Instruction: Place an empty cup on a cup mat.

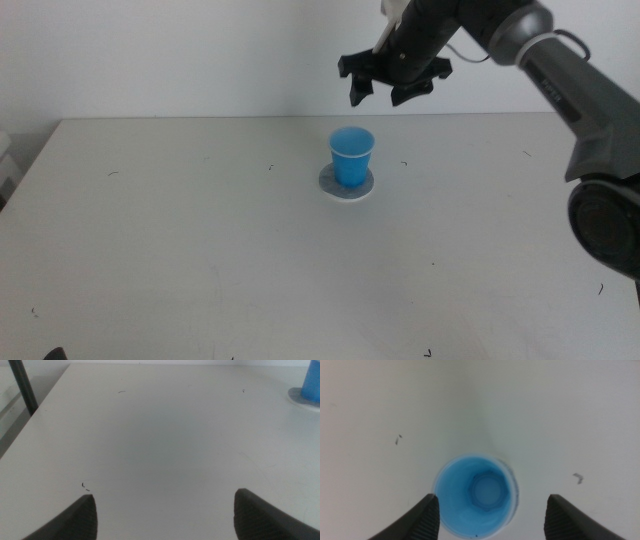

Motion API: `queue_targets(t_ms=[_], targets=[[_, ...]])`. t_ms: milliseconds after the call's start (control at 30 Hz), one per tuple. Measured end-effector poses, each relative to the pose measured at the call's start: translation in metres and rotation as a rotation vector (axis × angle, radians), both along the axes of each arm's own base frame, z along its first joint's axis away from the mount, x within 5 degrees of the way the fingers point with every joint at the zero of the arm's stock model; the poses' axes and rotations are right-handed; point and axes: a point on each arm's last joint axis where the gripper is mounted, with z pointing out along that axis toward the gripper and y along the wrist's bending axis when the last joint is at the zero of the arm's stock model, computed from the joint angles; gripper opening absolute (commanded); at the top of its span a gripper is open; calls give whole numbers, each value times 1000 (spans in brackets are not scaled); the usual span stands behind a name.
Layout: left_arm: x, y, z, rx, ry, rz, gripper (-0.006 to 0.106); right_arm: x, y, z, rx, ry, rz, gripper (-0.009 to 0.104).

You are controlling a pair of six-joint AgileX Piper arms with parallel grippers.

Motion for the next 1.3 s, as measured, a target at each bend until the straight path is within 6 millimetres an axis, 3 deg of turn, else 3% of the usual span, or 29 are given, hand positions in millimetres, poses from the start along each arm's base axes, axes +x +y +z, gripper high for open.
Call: queue_targets(t_ms=[233,400,667,800,1033,1200,1300], targets=[[0,0,0,0,0,0,105,-28,-51,67,3,-63,-45,54],[0,0,0,0,0,0,105,-62,-91,91,-70,-53,-84,54],[0,0,0,0,0,0,105,-150,-152,137,-77,-79,-191,54],[0,0,0,0,0,0,105,-200,-179,147,-77,-156,-243,54],[0,0,0,0,0,0,105,-280,-200,141,-127,-447,-222,75],[0,0,0,0,0,0,105,-329,-201,117,-176,-591,-161,94],[0,0,0,0,0,0,105,-346,-202,97,-181,-610,-156,94]])
